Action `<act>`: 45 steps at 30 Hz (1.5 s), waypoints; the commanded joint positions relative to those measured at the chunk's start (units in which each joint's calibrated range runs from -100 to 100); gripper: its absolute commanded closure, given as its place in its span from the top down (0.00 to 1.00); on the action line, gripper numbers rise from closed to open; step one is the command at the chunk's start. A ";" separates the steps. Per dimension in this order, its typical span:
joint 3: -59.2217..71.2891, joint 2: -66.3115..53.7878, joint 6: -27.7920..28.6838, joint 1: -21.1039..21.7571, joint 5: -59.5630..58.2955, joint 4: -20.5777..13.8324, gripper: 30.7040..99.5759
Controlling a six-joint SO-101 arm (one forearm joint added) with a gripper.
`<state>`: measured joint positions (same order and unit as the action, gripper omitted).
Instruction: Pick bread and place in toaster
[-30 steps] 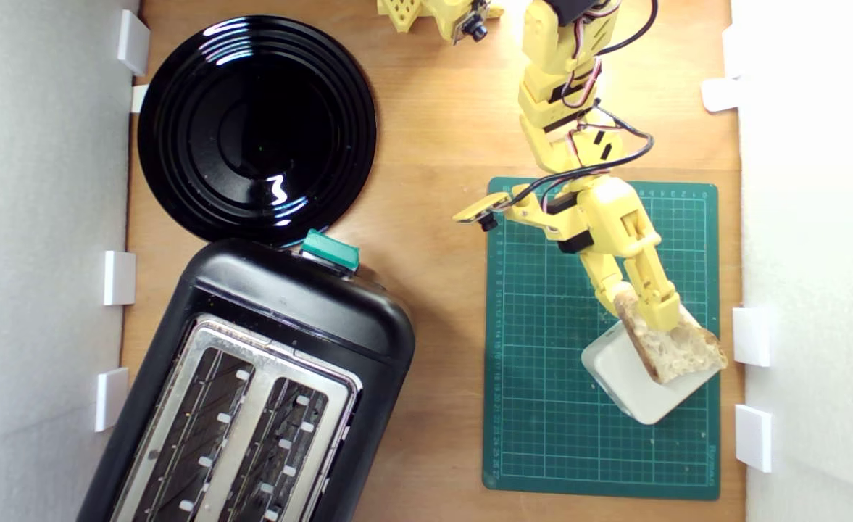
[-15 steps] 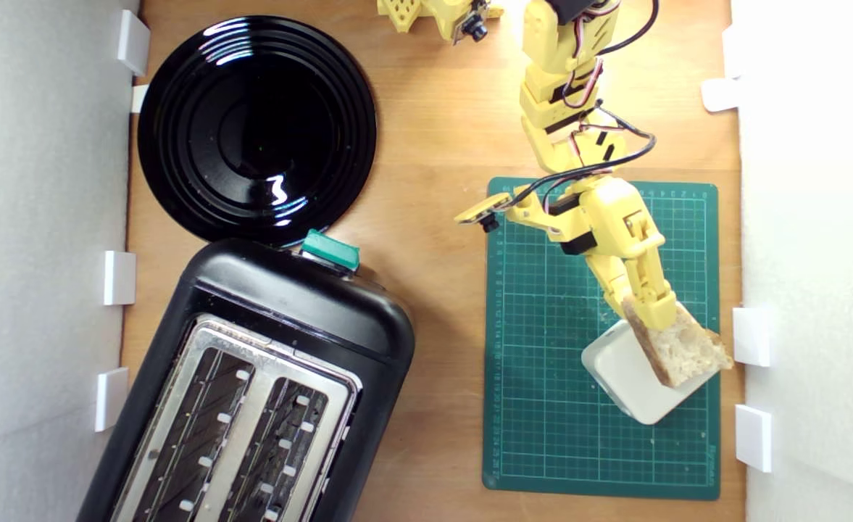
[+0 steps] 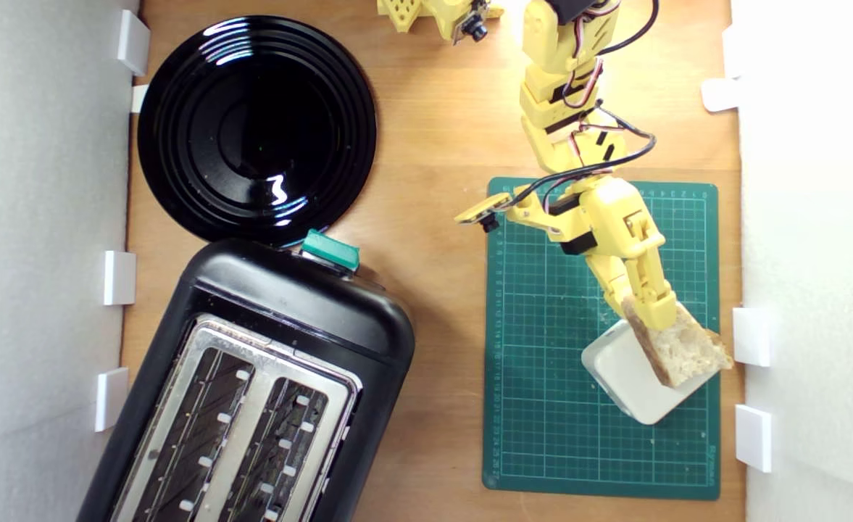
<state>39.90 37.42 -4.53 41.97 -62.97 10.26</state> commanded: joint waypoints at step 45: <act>-14.80 -70.53 -22.65 -27.54 67.40 -2.92 0.38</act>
<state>34.26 -29.61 -26.68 18.08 -0.93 10.00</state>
